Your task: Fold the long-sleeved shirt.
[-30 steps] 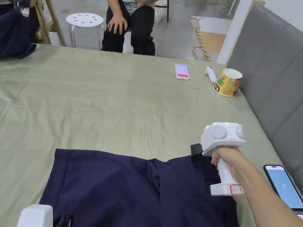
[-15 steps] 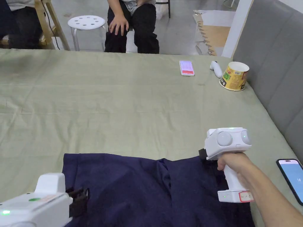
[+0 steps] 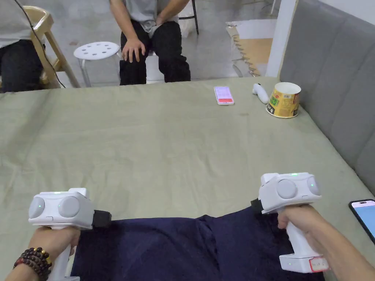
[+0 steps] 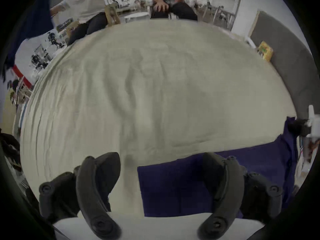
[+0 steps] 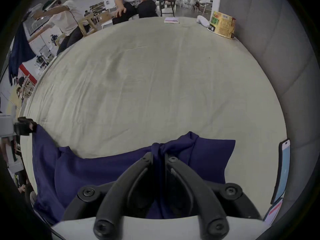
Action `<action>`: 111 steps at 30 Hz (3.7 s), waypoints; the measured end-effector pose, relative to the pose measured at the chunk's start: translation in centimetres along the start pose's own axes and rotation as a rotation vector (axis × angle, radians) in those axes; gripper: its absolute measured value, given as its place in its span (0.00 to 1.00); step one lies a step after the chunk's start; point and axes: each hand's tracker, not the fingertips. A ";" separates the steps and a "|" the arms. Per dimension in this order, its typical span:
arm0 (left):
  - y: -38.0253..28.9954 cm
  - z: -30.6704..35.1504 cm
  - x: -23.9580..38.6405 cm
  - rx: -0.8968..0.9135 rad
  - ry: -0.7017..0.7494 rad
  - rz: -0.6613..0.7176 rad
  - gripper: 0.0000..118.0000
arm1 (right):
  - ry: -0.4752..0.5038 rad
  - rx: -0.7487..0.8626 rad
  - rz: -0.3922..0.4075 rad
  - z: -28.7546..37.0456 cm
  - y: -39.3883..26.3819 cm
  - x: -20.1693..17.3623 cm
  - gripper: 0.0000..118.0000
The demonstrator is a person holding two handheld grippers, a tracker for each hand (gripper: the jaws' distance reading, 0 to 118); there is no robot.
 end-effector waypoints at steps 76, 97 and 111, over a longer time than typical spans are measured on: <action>-28.5 25.0 1.3 0.467 -0.186 0.086 0.03 | -0.034 0.344 0.085 25.9 -26.0 -3.4 0.00; -31.3 6.6 -13.6 -0.043 -0.855 0.813 0.91 | 0.061 0.290 0.137 24.8 -26.3 -6.0 0.00; -27.8 6.3 -4.0 -0.073 -0.841 0.512 0.15 | 0.064 0.291 0.127 25.2 -26.5 -5.9 0.00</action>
